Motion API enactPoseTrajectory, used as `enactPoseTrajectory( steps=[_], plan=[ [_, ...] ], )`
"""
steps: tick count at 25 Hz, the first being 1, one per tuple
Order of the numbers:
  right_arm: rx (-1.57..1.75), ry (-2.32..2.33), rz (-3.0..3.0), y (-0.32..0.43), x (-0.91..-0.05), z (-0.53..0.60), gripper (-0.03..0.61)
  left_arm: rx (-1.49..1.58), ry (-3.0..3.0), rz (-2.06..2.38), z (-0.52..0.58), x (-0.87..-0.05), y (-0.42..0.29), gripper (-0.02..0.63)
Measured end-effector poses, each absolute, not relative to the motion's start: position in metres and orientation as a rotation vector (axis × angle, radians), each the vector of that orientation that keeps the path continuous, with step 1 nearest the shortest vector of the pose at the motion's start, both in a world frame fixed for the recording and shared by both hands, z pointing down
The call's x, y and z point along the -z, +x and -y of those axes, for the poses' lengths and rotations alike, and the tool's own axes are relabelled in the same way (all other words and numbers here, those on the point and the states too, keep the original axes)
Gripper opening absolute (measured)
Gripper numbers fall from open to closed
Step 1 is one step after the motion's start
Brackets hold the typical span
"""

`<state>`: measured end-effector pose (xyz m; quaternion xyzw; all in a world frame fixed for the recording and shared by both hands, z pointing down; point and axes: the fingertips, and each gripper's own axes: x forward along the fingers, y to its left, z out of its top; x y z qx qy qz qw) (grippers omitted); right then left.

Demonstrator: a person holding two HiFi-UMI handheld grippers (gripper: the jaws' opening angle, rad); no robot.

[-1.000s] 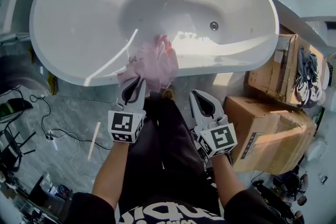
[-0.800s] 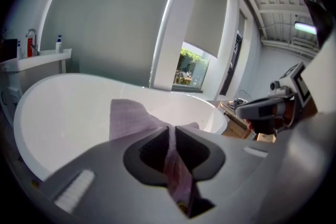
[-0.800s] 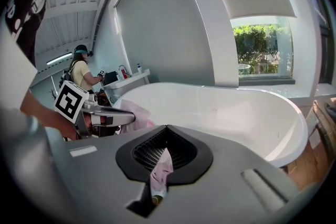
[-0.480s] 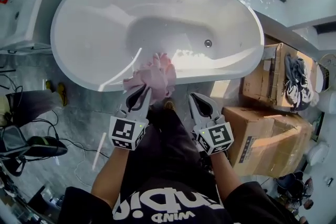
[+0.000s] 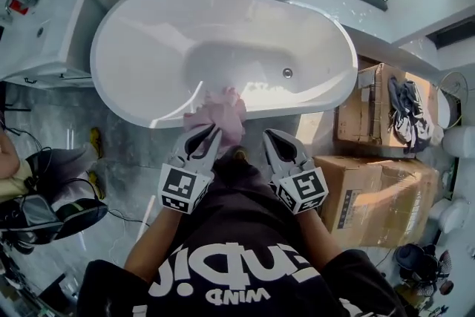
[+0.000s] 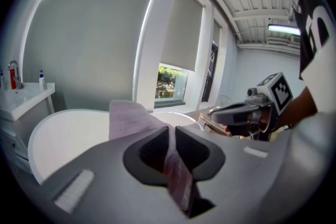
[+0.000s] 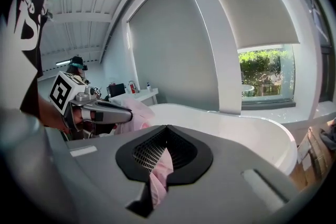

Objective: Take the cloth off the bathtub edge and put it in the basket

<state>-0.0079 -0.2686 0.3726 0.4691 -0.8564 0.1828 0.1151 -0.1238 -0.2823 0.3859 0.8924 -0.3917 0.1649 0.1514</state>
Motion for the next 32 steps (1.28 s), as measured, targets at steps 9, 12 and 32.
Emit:
enactPoseTrajectory(
  steps=[9, 12, 32],
  plan=[
    [-0.487, 1.456, 2.496, 0.008, -0.347, 0.256, 0.009, -0.449, 2.616, 1.068, 0.271, -0.357, -0.115, 0.040],
    [-0.466, 1.530, 2.475, 0.026, -0.339, 0.255, 0.009, -0.426, 2.665, 1.015, 0.276, -0.338, -0.101, 0.040],
    [-0.389, 1.617, 2.469, 0.055, -0.313, 0.268, 0.009, -0.132, 2.970, 0.993, 0.328, -0.154, -0.060, 0.015]
  ],
)
